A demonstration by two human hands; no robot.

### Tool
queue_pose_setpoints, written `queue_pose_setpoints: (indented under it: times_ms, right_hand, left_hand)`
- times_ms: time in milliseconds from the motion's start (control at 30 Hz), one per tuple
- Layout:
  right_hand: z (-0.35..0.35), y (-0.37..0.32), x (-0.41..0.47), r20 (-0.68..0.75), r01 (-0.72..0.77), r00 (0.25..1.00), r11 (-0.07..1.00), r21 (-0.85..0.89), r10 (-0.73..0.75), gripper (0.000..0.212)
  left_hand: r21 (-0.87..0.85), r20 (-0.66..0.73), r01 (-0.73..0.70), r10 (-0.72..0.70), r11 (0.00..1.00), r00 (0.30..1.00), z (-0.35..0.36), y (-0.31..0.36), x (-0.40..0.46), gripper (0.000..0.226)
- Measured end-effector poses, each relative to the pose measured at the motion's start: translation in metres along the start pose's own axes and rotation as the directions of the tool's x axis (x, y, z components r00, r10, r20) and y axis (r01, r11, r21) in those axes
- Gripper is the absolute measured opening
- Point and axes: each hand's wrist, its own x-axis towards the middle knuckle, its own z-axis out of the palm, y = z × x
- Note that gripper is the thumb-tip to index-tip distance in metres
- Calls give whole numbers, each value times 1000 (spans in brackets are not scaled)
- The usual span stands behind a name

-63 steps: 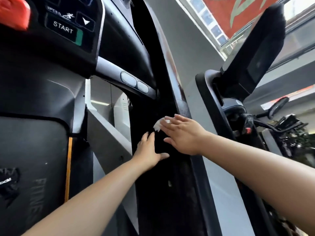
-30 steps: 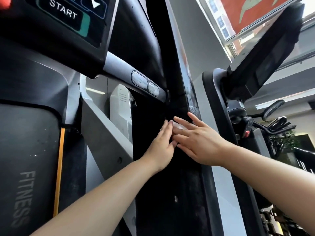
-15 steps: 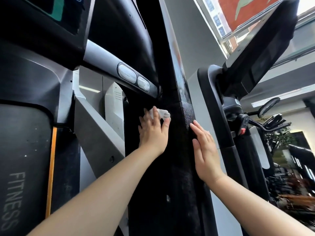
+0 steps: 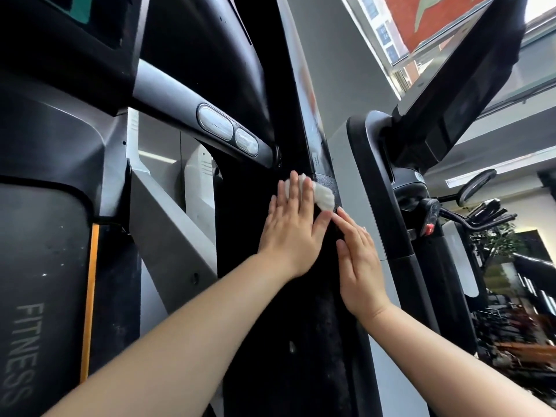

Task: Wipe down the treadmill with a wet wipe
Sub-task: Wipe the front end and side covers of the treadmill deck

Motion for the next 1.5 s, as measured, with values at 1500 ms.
queue_pose_setpoints:
  times_ms: [1500]
  right_hand:
    - [1,-4,1,-33,-17,999,999,39,19,43]
  left_hand:
    - [-66,-9,-94,93,993,996,38,-22,-80,72]
